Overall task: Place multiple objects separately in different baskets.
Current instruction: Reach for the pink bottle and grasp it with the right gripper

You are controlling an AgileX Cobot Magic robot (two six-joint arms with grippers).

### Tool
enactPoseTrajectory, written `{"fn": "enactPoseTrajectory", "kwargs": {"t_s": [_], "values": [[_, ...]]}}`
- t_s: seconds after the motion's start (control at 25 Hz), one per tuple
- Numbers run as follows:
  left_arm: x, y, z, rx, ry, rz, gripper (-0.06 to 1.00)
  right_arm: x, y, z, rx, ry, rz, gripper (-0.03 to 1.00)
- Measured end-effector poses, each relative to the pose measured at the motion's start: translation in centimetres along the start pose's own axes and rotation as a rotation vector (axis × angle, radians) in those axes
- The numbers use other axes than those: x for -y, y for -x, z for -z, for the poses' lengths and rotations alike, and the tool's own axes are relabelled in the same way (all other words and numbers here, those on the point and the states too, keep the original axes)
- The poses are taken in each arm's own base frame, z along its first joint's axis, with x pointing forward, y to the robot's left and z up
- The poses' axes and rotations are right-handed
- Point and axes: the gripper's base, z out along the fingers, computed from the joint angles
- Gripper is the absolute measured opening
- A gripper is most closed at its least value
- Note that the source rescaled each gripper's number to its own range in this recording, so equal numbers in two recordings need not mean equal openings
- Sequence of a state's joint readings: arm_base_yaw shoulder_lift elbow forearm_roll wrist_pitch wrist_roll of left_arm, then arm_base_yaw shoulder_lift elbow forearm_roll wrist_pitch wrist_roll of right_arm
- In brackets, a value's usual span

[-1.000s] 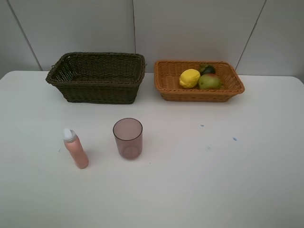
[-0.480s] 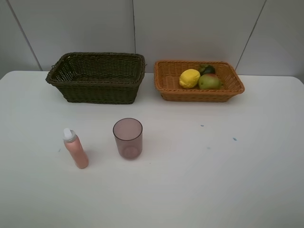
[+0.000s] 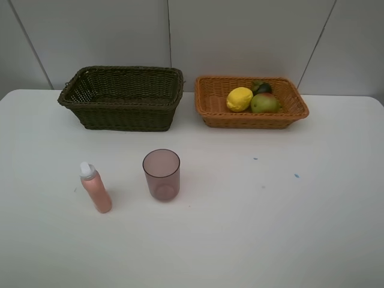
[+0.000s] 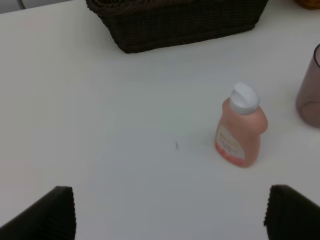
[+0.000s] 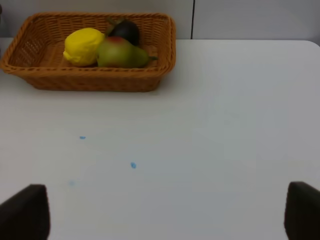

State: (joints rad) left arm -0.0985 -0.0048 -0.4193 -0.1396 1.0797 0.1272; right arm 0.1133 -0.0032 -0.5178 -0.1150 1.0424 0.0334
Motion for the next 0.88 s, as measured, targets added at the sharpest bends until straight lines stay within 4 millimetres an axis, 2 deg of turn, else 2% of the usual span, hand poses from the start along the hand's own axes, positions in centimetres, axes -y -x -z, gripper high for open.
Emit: {"fn": "enactPoseTrajectory", "kwargs": {"t_s": [0.88], "values": [[0.0, 0.0, 0.0, 0.0, 0.0, 0.0, 1.0, 0.0, -0.01, -0.02, 0.0, 0.0, -0.001, 1.0]]}}
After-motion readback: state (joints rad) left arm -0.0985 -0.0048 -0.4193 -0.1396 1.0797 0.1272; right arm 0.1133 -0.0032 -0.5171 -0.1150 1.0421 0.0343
